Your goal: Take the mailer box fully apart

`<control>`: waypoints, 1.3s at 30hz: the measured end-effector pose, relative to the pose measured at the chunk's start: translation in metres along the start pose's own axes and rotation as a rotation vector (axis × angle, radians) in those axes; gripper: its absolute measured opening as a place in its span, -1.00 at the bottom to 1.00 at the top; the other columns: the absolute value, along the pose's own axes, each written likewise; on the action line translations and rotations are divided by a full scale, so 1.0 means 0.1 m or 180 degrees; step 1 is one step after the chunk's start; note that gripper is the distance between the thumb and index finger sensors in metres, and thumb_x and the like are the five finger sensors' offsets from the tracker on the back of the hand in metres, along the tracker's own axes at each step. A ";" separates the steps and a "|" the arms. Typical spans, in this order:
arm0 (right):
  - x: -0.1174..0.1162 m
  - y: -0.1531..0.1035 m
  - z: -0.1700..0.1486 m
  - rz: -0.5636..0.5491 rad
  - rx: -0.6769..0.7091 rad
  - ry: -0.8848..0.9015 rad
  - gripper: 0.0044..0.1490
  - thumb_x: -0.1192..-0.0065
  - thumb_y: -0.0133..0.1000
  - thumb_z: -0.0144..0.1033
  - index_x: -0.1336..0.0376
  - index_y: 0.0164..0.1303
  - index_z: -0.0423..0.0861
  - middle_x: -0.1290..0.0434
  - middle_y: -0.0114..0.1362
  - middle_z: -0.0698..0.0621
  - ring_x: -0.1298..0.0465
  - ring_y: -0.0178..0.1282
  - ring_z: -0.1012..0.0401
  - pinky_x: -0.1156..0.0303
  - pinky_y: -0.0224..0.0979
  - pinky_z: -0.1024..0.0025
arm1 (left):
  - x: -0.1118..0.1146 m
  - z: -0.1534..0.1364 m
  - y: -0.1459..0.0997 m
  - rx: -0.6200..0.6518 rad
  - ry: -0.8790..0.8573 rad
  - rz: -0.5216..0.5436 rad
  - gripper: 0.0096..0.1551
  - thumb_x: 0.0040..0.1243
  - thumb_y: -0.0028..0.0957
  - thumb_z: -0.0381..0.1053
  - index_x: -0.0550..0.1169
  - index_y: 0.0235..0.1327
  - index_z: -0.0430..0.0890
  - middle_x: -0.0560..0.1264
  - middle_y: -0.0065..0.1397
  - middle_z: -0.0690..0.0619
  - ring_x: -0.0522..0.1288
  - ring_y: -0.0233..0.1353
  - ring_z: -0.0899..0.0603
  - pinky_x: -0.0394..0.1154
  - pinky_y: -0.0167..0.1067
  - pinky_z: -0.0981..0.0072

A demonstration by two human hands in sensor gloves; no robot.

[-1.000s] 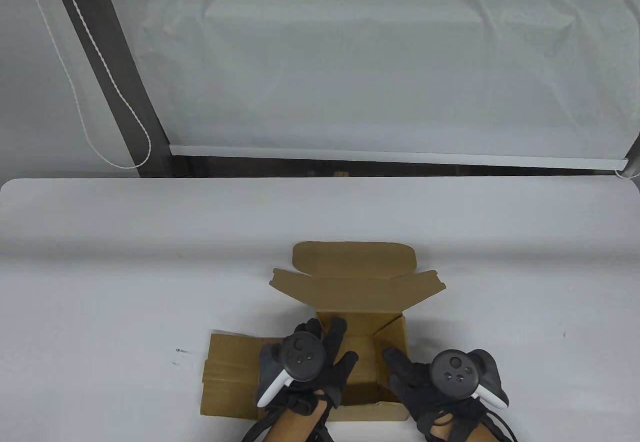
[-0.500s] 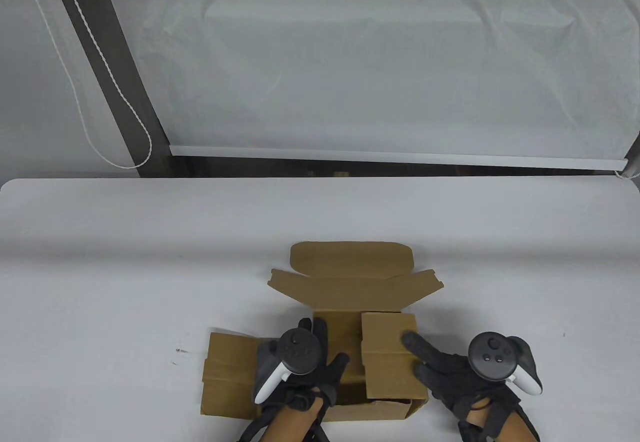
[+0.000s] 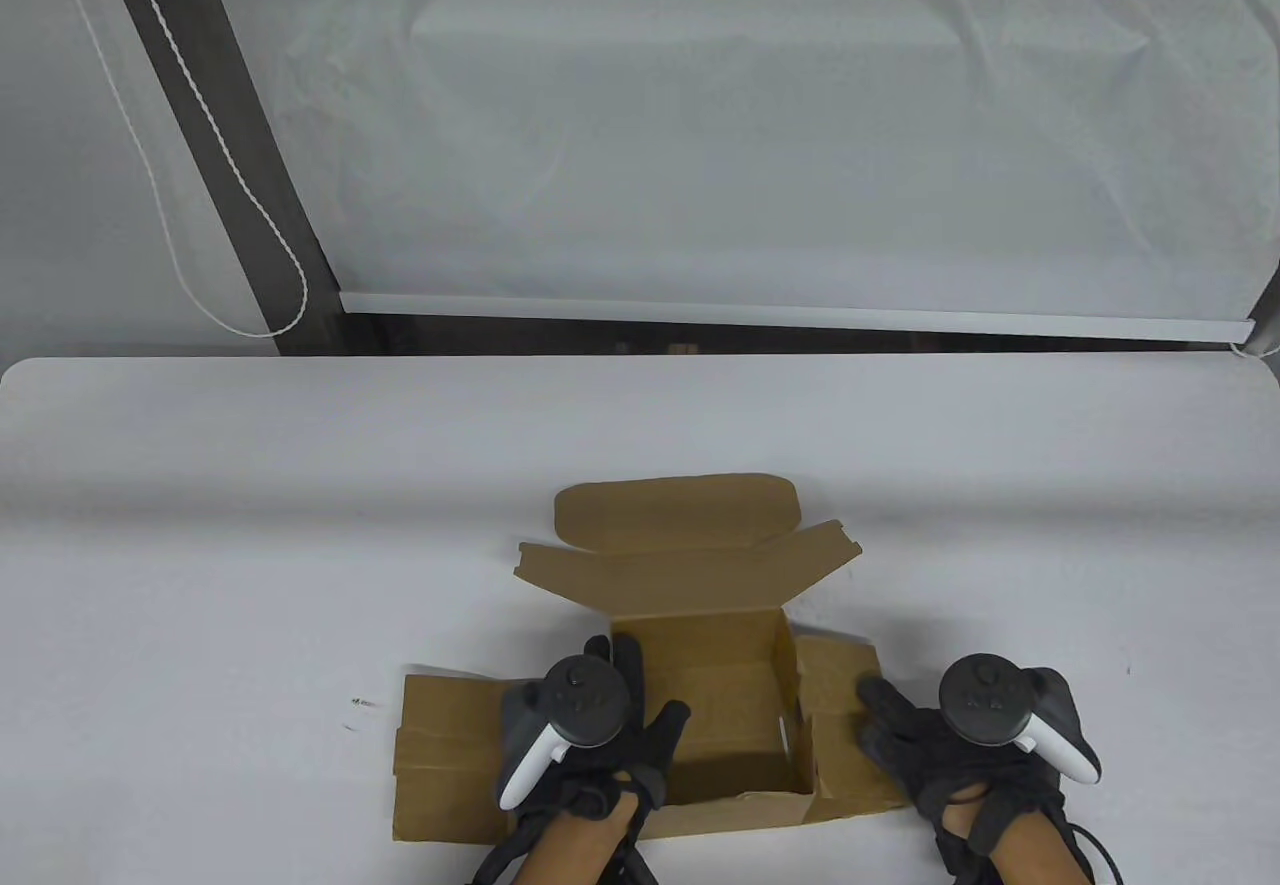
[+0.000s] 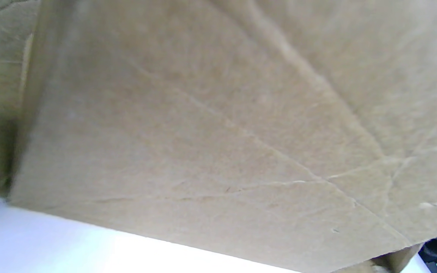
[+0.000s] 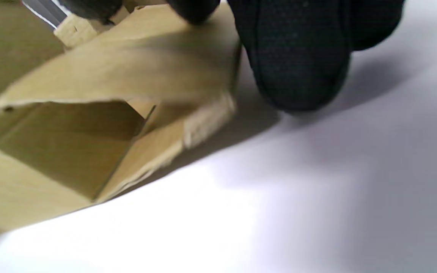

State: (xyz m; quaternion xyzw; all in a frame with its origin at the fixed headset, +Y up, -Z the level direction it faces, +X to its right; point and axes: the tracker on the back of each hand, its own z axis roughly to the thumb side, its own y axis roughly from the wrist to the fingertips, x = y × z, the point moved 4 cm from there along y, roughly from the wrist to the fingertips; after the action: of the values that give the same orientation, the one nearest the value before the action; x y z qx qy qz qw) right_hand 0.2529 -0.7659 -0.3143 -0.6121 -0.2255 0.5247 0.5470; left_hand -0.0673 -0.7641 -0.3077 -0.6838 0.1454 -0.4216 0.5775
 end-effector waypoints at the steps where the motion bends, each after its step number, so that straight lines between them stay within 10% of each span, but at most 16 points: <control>1: 0.06 -0.02 0.04 -0.0133 0.0001 -0.0249 -0.11 0.00 0.26 0.17 -0.02 0.67 -0.12 -0.25 0.38 -0.55 -0.54 0.04 -0.09 -0.29 0.31 -0.19 | 0.00 0.00 0.00 0.0001 0.0001 -0.0002 -0.03 -0.07 0.23 0.25 -0.19 0.59 -0.16 -0.36 0.62 -0.33 -0.20 0.60 -0.52 -0.22 0.35 -0.52; 9: -0.14 -0.12 0.57 0.0338 0.0652 -0.0449 0.32 -0.20 0.16 0.35 0.48 0.63 -0.06 0.54 0.61 -0.39 0.07 0.64 -0.24 0.25 0.62 -0.31 | -0.01 -0.01 -0.01 -0.0028 -0.0026 0.0020 -0.03 -0.07 0.22 0.25 -0.19 0.60 -0.16 -0.36 0.62 -0.36 -0.19 0.59 -0.53 -0.21 0.34 -0.53; 16: -0.06 -0.07 0.67 0.0011 0.0698 -0.0797 -0.09 -0.25 0.19 0.11 0.05 0.63 0.01 0.43 0.65 -0.37 0.08 0.66 -0.24 0.24 0.62 -0.31 | -0.01 -0.01 0.00 -0.0019 -0.0020 0.0014 -0.03 -0.06 0.22 0.25 -0.19 0.60 -0.15 -0.35 0.62 -0.35 -0.19 0.59 -0.53 -0.22 0.34 -0.53; 24: 0.40 -0.22 -0.08 -0.0572 -0.0093 0.0258 -0.21 -0.06 0.27 0.03 -0.14 0.55 -0.24 -0.09 0.61 -0.47 -0.30 0.49 -0.33 -0.05 0.51 -0.38 | -0.01 -0.02 0.00 -0.0026 -0.0037 0.0010 -0.02 -0.07 0.22 0.25 -0.20 0.59 -0.17 -0.36 0.62 -0.35 -0.18 0.59 -0.53 -0.21 0.34 -0.53; 30: 0.05 -0.13 -0.83 0.0076 -0.1068 0.0348 -0.17 -0.08 0.25 0.07 -0.09 0.60 -0.19 0.27 0.73 -0.34 0.06 0.63 -0.27 0.15 0.59 -0.32 | -0.01 -0.02 -0.01 -0.0034 -0.0048 0.0011 -0.02 -0.07 0.22 0.26 -0.21 0.59 -0.17 -0.36 0.61 -0.36 -0.18 0.59 -0.53 -0.20 0.34 -0.53; 35: 0.16 -0.10 -0.62 -0.0018 -0.0831 -0.0004 -0.12 -0.05 0.26 0.11 -0.07 0.60 -0.25 0.35 0.72 -0.35 0.15 0.68 -0.31 0.24 0.61 -0.34 | -0.01 -0.03 -0.01 -0.0042 -0.0044 0.0008 -0.02 -0.08 0.22 0.26 -0.21 0.59 -0.17 -0.37 0.61 -0.36 -0.18 0.59 -0.53 -0.20 0.34 -0.53; 39: 0.46 -0.25 0.16 -0.1188 0.0399 -0.0036 -0.09 -0.06 0.24 0.12 -0.06 0.60 -0.26 0.25 0.73 -0.38 0.07 0.66 -0.33 0.21 0.60 -0.37 | -0.01 -0.02 0.00 -0.0047 -0.0048 -0.0004 -0.01 -0.08 0.22 0.26 -0.22 0.58 -0.17 -0.38 0.61 -0.36 -0.17 0.59 -0.54 -0.19 0.34 -0.54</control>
State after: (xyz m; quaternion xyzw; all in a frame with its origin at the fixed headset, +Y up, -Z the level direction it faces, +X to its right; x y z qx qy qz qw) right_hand 0.2627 -0.7123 -0.3073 -0.5214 -0.3051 0.4307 0.6705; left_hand -0.0695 -0.7650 -0.3085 -0.6914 0.1437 -0.4157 0.5732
